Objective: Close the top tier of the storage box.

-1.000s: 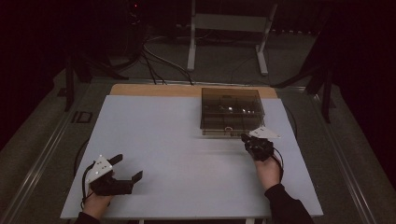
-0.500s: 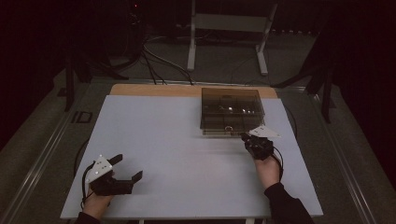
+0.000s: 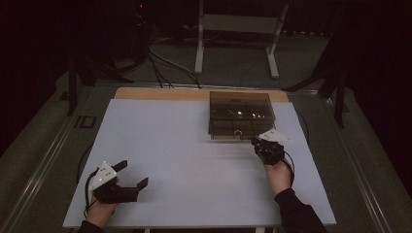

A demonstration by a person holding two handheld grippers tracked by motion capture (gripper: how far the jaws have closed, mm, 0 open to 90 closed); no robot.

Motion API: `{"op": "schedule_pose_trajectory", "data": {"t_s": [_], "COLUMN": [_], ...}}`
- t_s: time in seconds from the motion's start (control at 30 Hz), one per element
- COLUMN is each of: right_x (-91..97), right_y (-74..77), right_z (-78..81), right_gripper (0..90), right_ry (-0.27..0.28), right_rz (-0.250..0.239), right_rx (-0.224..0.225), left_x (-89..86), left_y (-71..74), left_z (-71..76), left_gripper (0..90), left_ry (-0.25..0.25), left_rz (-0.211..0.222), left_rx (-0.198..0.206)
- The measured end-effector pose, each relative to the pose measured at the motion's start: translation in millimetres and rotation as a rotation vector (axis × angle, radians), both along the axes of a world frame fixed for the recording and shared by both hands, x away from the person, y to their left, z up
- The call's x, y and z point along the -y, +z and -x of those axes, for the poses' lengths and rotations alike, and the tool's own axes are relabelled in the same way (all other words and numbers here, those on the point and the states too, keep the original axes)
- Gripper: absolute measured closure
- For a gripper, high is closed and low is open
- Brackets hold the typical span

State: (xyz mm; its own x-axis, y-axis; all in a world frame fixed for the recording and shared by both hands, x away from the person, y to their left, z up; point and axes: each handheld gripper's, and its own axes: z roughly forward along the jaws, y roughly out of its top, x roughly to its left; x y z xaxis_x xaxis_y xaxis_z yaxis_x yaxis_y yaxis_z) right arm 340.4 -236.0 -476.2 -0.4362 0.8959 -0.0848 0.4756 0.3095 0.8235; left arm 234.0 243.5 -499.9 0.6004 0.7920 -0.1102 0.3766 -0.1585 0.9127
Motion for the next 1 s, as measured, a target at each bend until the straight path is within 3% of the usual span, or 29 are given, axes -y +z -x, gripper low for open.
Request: {"op": "schedule_pose_trajectory", "data": {"t_s": [1.0], "right_x": [-1.4], "right_y": [1.1], "right_z": [-6.3], "right_gripper": [90.0], "right_ry": [-0.005], "right_rz": [0.004], "right_rx": [0.002], "left_x": [1.0], "left_y": [-0.7], "left_z": [0.0], "left_gripper": [0.0], "left_ry": [-0.001], "left_rz": [-0.001], "left_rx": [-0.004]}}
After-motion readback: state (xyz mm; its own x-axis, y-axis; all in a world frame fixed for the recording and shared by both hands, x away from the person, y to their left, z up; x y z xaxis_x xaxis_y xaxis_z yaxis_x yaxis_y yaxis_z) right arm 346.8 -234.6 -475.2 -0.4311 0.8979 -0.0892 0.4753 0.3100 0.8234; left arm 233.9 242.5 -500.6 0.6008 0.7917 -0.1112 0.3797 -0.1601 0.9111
